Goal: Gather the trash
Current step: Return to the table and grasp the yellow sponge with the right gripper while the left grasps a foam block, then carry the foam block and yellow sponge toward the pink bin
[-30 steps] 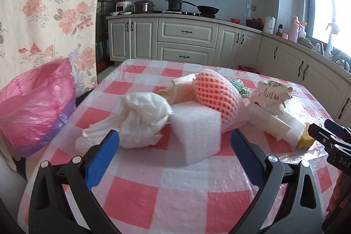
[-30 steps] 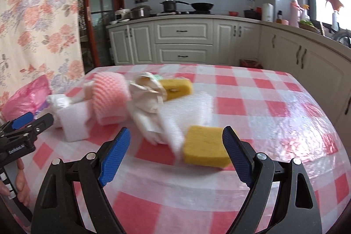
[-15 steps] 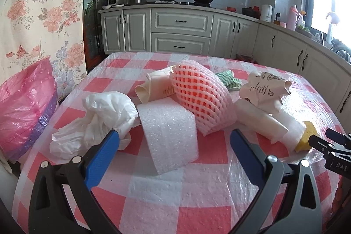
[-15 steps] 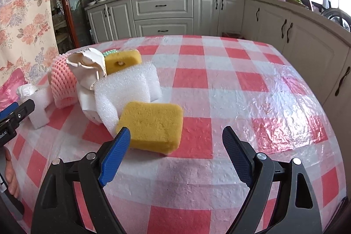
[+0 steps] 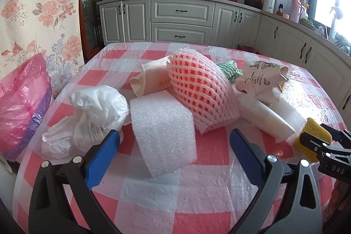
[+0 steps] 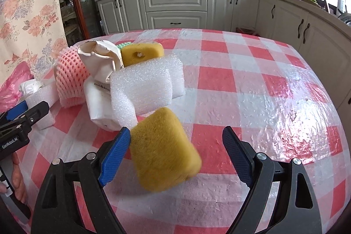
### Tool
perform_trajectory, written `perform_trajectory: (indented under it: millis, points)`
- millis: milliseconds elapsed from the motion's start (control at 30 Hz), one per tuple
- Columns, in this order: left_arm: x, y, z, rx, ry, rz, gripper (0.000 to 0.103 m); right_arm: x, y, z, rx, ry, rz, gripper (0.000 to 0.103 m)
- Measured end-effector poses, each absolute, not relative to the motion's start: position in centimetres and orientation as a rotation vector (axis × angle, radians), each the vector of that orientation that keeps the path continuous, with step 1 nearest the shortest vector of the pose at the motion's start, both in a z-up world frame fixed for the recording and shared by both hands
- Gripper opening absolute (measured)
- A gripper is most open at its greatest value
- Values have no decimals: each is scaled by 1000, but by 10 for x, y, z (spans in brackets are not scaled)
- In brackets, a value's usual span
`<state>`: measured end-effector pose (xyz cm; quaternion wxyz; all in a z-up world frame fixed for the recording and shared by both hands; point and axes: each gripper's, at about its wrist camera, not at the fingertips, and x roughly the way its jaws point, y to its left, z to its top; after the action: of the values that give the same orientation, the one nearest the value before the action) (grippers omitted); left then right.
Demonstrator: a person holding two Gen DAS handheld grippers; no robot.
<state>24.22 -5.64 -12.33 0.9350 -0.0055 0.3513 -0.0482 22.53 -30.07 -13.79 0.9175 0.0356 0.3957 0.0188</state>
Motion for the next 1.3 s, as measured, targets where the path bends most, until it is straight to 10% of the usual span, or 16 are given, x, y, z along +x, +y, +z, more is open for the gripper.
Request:
perform_trajectory:
  millis: [233,367,1300]
  points:
    - [253,-64,-124,-15,729,-95,88,215,-296,-139,63,826,94,64]
    - [261,-67,-127,-21,756,-95,68,214,-296,-140,63,825,87,31]
    - [192,-56,-116,16,664,-153,54,195,-290,-127,56,728,68,28]
